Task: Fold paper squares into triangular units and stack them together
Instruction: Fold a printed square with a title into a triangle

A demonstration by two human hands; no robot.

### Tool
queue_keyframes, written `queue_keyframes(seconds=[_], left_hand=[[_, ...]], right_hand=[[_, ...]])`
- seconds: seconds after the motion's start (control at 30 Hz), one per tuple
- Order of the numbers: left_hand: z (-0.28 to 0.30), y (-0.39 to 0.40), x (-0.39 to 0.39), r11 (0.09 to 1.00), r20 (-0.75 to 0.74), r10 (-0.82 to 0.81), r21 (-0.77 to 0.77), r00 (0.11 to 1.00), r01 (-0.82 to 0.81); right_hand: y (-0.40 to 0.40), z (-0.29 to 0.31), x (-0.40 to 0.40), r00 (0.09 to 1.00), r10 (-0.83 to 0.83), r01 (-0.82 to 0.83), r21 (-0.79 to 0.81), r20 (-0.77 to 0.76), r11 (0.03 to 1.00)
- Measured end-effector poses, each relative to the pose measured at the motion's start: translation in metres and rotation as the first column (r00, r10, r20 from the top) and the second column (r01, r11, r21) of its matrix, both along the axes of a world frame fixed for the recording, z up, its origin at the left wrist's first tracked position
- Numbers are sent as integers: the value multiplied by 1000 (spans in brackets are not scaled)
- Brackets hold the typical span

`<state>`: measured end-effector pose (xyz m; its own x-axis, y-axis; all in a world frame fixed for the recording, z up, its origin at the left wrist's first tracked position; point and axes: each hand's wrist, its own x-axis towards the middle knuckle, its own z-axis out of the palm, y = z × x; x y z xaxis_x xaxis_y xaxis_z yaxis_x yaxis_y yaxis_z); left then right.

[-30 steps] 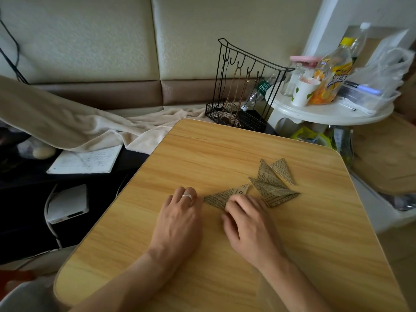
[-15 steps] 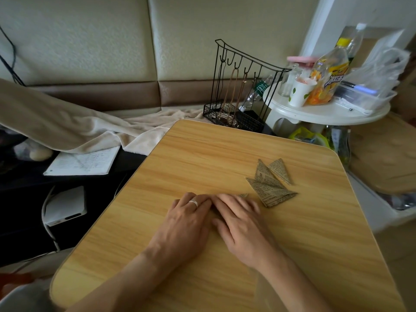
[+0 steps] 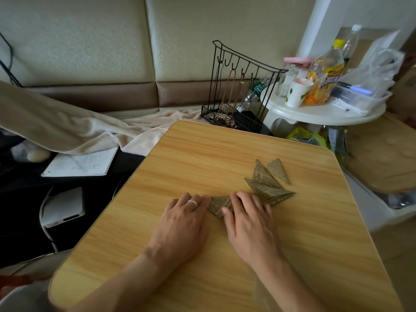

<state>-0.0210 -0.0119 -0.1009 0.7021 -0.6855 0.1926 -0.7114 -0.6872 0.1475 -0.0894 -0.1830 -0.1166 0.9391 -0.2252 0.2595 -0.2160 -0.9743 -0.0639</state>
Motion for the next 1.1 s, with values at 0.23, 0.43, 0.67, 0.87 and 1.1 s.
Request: queue_keyframes(seconds=[0.23,0.43,0.67,0.87,1.1], left_hand=[[2,-4,-3,998,38,53,14,998,-53],[6,-2,-4,989,13,137,64,991,-137],[3,-7,5,970,-31,216,-108,976,-218],[-2,-6,20,957,-186,202,-174,962,-234],[8,-3,27,943,-394,188,-185,900,-278]], right_hand=[[3,1,-1,1000,-27,27,-10,-15,1000],[0,2,-1,999,-11,11,0,-32,1000],[-6,-2,0,999,37,-38,50,35,998],[-10,-3,2,987,140,-153,192,77,970],[-13,0,3,978,207,-209,319,42,924]])
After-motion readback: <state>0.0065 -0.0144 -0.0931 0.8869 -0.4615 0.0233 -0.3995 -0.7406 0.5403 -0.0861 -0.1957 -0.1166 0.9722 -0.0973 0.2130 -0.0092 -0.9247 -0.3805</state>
